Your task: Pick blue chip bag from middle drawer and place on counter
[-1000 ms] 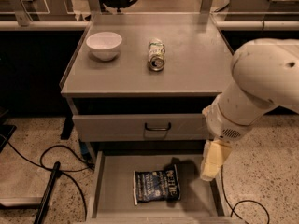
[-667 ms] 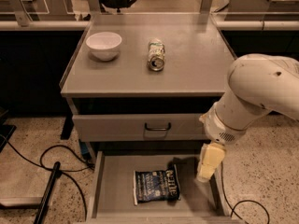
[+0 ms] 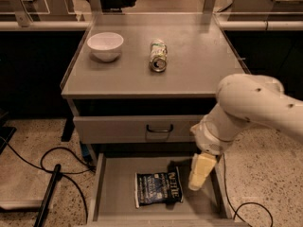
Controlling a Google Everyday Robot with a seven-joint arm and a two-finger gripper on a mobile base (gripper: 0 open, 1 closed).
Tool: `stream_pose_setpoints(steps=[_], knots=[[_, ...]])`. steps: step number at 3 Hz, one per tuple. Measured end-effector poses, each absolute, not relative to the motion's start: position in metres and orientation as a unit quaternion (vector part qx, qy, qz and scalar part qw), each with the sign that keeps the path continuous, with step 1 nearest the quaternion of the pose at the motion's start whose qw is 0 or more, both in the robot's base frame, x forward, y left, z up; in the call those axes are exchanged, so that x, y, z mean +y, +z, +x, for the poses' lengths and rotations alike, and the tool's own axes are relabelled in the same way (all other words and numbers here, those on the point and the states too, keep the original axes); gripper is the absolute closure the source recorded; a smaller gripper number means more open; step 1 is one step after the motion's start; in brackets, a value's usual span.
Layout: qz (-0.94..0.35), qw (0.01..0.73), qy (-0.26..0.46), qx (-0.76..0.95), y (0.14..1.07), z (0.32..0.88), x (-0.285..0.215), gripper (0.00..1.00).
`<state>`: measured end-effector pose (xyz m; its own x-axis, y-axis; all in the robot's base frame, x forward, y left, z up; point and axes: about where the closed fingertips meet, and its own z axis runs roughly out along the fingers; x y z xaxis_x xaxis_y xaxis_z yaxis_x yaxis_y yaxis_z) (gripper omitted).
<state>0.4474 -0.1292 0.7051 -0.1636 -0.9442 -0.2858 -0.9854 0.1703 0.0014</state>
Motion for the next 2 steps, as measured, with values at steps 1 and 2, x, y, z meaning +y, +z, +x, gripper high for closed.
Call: stream_pose_setpoints(steps=[1,2], knots=[[-0.651,0.108,0.145,0.737,0.6268,0.4521,-0.0998,0.00],[-0.651,0.108,0.144,0.737,0.6273,0.4521,-0.0998,0.00]])
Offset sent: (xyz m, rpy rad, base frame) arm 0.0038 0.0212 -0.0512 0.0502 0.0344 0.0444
